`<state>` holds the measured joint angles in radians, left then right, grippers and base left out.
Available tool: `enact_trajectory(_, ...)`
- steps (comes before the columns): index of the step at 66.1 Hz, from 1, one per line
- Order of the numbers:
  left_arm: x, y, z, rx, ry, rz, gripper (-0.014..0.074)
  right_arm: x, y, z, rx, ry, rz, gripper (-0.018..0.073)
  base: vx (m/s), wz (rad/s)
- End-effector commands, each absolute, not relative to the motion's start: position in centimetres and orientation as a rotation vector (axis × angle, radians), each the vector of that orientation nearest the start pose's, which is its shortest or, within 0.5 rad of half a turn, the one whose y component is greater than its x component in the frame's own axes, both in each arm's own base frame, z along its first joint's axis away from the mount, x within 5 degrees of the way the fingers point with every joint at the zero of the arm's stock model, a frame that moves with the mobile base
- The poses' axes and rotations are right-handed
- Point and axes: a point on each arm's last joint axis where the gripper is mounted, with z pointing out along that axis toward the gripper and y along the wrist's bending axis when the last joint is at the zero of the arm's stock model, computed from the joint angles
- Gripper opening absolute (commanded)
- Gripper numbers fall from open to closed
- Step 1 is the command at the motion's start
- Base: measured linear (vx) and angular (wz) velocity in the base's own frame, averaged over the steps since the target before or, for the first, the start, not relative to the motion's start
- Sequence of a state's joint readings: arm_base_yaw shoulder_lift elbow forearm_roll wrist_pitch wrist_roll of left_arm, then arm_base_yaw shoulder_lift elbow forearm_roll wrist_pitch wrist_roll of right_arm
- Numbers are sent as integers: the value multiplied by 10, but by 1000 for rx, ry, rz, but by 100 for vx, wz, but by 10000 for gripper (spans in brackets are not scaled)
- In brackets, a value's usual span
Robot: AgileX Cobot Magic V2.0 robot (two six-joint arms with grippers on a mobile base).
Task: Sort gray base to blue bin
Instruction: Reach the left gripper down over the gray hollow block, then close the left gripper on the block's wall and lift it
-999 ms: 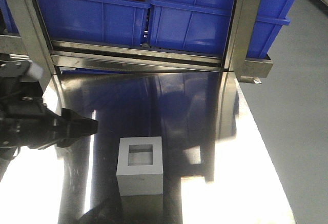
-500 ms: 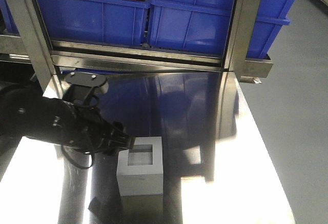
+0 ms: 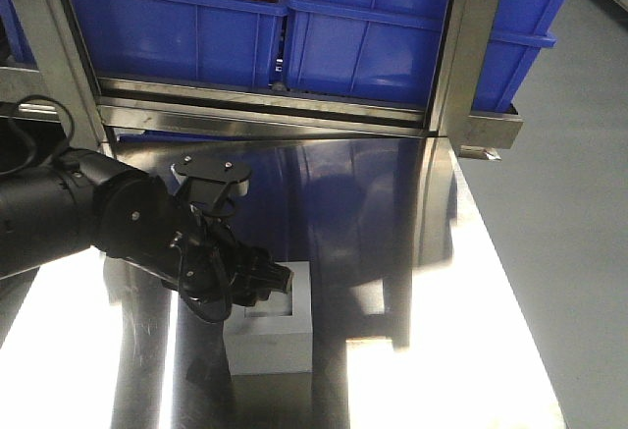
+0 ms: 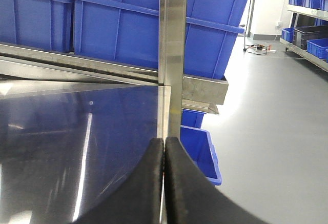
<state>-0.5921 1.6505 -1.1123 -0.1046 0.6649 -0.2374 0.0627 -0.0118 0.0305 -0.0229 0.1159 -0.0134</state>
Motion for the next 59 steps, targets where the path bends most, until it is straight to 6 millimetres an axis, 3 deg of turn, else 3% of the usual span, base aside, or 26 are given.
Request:
enact_trajectory(1,279,-196,247,344,2641,-410,450,56,3,196,-88,1540,8,-9,0,0)
enact_trajectory(13,282,-198,237,340,2671,-396,443,56,3,196,-88,1540,8,-9,0,0)
enact_trajectory(21,283,-199,235,315,2684,-399,382,56,3,196,-88,1540,8,-9,0,0)
enact_trajectory(28,283,-199,234,314,2688,-398,269,56,3,196,-88,1540,8,-9,0,0)
enact_trajectory(40,283,-199,234,317,2689,-396,-8,56,3,196,-88,1540,8,-9,0,0)
enact_trajectory(51,283,-198,238,317,2665,-405,-6,56,3,196,-88,1540,8,-9,0,0)
enact_trajectory(59,281,-195,251,337,2604,-401,-6,56,3,196,-88,1540,8,-9,0,0)
